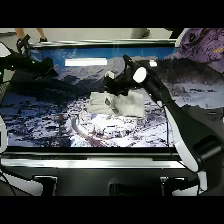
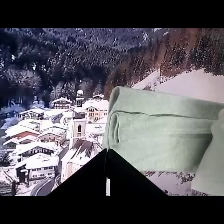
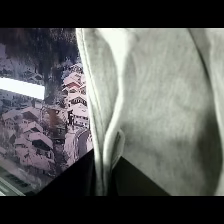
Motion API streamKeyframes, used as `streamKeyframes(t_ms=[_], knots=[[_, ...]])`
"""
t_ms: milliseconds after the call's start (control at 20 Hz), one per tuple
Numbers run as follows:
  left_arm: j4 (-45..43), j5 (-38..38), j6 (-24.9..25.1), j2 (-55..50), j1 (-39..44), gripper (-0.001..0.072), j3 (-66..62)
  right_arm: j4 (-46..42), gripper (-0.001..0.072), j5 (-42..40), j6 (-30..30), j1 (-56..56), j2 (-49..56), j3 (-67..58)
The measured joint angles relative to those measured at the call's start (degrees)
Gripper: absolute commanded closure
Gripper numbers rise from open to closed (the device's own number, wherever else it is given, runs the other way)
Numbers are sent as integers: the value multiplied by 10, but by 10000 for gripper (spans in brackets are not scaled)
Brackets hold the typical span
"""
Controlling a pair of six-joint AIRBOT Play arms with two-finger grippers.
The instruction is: Fold the clothes and pants, and hang the long-sleeved shirts on hangers.
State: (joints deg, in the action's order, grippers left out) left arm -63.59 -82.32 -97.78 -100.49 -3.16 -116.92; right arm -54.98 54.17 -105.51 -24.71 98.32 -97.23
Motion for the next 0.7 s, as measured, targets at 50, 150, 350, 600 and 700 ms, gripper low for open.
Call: streamKeyframes(t_ms=[50,150,350,600,700], knots=[[0,0,0,0,-2,692,0,3,671,-9,0,-2,9,0],[0,-1,0,0,-4,692,0,12,671,-29,-2,-5,24,0],[0,-2,0,0,-6,692,0,31,661,-70,-5,-8,48,0],[-1,-2,0,0,-6,692,0,70,339,-110,4,-9,63,0],[-1,-2,0,0,-6,692,0,99,241,-110,31,-9,59,0]])
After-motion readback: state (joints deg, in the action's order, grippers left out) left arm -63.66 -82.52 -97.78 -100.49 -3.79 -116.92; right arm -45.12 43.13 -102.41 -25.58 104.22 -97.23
